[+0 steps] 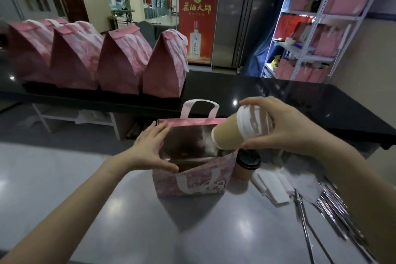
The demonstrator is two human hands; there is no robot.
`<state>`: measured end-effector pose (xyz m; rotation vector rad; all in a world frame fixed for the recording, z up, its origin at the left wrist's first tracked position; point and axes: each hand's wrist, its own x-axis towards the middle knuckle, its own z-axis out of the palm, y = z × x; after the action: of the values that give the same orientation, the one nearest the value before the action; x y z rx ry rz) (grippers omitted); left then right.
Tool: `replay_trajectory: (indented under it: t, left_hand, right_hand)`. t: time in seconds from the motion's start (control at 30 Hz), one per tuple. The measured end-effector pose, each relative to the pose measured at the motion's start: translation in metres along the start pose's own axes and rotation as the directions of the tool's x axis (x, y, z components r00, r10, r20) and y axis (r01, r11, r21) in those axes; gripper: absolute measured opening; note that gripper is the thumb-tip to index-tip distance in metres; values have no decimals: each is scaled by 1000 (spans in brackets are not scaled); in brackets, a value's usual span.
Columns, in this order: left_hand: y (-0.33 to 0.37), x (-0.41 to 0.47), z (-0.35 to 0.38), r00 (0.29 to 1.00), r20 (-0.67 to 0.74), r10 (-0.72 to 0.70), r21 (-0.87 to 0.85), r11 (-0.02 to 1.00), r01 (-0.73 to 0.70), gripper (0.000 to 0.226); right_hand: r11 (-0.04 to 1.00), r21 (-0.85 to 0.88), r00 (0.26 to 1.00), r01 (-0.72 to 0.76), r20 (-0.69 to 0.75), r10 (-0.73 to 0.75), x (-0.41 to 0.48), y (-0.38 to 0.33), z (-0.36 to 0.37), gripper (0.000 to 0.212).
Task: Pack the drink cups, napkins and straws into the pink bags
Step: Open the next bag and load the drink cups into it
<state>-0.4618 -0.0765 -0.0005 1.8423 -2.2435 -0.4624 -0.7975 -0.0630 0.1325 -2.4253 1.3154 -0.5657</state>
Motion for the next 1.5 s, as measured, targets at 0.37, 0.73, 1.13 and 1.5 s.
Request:
replay_trajectory:
  t: [0.37,0.73,1.13,1.5]
  left_hand:
    - [4,-29,18,982,-147,118,300,951,-70,134]
    - [-8,-31,-11,966,-17,256,433,873,-224,136]
    - [-2,-40,1,967,-11,254,393,891,-229,144]
    - [-9,-36,1,969,-31,244,322,920,-221,143]
  right_hand:
    - [984,-177,962,23,271,26,59,-19,147,94]
    - [954,-294,916,65,396,59,30,12,189,92]
    - [913,-404,923,55,369,108,75,-28,226,92]
    - [766,-541,802,346,594,57,81,-21,221,80]
